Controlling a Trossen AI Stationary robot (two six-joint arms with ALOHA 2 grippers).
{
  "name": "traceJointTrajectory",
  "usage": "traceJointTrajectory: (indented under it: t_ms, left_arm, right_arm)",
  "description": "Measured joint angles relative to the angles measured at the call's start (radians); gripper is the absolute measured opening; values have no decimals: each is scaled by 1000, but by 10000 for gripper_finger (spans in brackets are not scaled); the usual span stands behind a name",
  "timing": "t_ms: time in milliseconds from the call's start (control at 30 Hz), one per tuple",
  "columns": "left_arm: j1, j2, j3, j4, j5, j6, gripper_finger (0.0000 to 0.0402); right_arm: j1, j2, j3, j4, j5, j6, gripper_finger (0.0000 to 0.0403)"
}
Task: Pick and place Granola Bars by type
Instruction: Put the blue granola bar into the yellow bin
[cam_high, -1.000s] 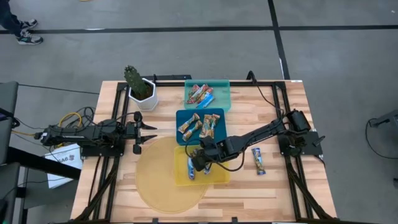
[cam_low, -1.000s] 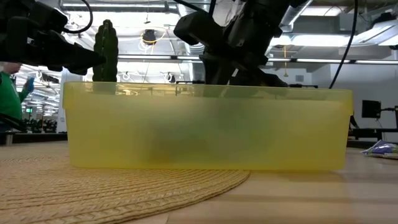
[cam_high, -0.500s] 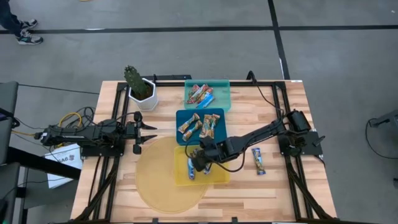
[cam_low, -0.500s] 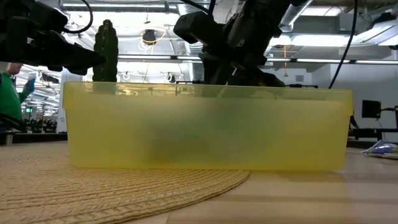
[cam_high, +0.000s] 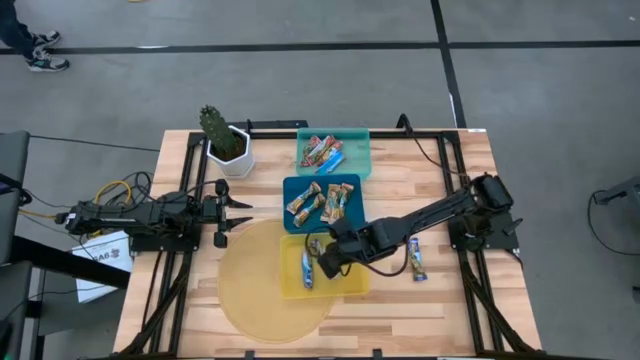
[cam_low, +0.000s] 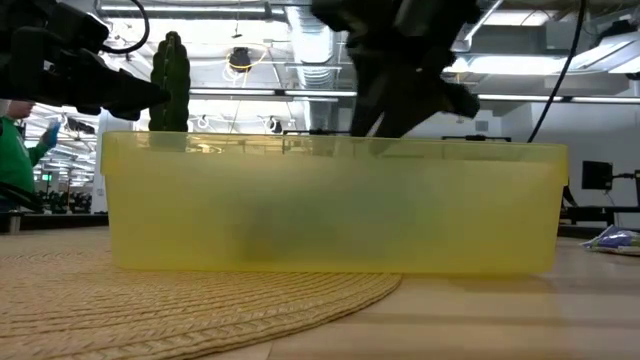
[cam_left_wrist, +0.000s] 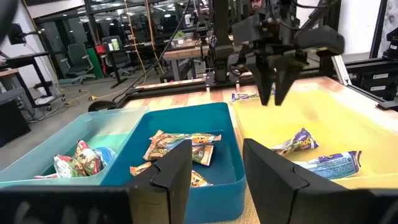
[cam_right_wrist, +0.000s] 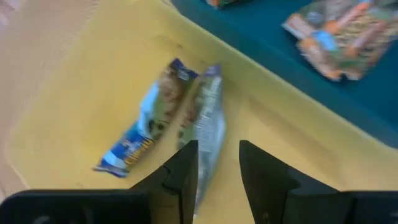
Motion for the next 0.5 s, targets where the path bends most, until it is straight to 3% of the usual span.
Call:
traceJointTrajectory:
  t_ms: [333, 500]
  left_arm:
    - [0, 0, 0, 0, 0, 0, 137]
    - [0, 0, 0, 0, 0, -5, 137]
  right_arm:
    - [27, -92, -1, -287, 29, 57, 108]
    - [27, -157, -79, -293, 24, 61, 108]
